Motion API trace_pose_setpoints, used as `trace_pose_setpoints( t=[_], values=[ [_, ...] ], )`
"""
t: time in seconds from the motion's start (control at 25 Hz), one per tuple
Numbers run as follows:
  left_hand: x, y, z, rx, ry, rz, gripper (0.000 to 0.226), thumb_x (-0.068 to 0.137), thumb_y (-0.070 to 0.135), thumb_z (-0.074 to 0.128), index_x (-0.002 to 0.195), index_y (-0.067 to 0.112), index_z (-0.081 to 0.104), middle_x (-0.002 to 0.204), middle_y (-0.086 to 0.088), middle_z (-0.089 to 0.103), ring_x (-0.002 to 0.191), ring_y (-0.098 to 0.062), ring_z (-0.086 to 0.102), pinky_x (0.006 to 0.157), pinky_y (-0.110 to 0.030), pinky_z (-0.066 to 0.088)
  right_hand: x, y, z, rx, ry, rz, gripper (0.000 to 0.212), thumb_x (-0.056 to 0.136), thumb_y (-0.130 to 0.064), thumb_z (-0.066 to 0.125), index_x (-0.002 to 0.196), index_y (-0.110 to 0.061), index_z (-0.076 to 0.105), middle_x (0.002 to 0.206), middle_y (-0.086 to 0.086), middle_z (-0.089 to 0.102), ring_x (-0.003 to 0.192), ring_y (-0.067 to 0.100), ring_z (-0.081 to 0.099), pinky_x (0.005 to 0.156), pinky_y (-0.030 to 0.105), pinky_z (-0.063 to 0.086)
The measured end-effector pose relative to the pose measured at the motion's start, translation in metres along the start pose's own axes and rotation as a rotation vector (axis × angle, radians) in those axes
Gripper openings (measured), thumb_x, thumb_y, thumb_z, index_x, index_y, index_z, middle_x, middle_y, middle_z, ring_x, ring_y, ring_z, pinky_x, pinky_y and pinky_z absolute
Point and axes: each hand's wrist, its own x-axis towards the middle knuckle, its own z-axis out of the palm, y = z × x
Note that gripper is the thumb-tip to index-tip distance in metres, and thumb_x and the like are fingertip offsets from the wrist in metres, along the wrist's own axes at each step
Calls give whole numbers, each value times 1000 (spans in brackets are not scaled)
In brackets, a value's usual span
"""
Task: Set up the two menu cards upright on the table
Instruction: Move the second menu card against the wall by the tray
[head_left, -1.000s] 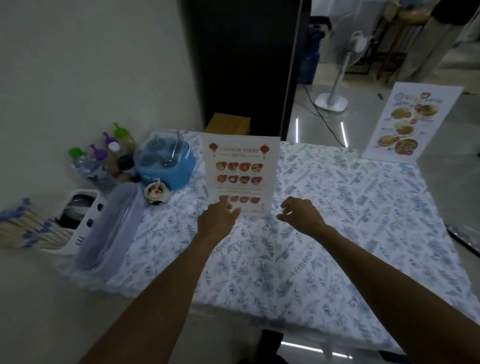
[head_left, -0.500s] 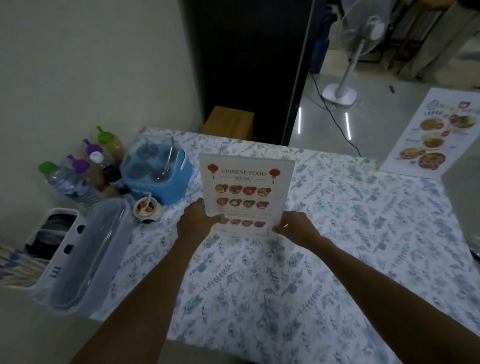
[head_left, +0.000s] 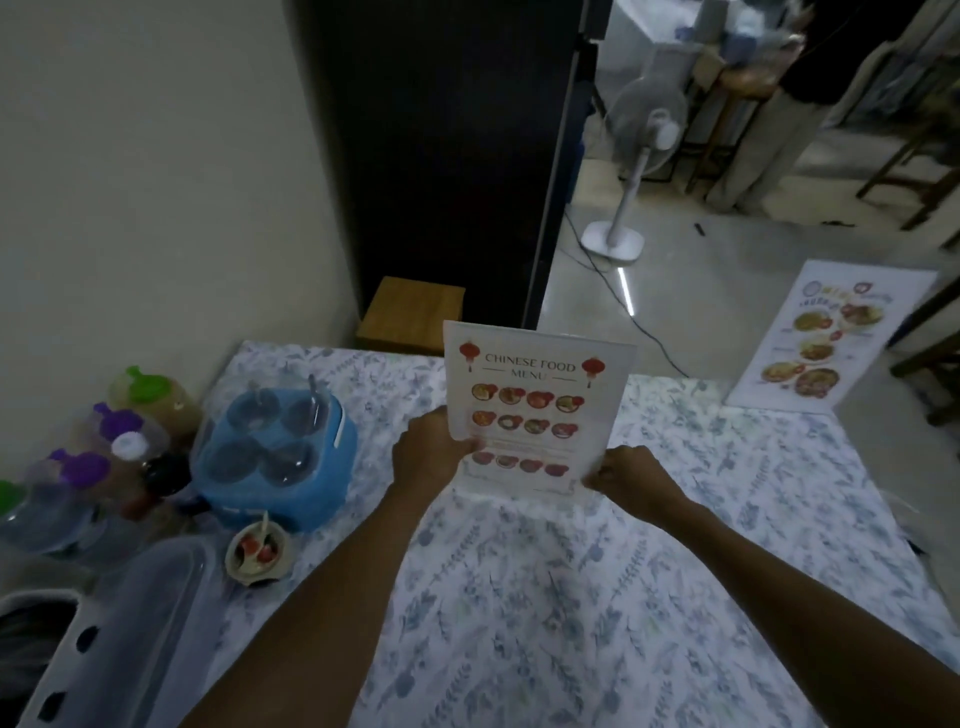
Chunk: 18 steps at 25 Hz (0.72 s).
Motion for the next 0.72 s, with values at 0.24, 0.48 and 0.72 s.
trace_pose_setpoints(
  t=[0.24,0.48,0.72],
  values=[
    [89,10,-63,0,-42,106,57,81,48,77,128,20,62,126,-6,70,108,-30,69,86,-39,54,56,-64,-16,7,146,113,23,89,-20,69,105,-7,76,97,11,78,68,20,73,68,34,63],
    [172,-47,-169,-18,-26,97,58,83,42,77,132,15,60,128,-7,68,113,-32,66,89,-37,53,162,-168,32,89,133,51,22,85,-22,71,100,-7,78,94,10,79,74,23,74,73,37,63],
    [223,-129,-249,144,110,-30,61,79,53,76,125,16,65,121,-8,73,103,-30,71,85,-41,58,247,-271,90,282,75,-60,15,89,-24,68,100,-14,72,97,2,75,83,13,71,79,32,61]
  ],
)
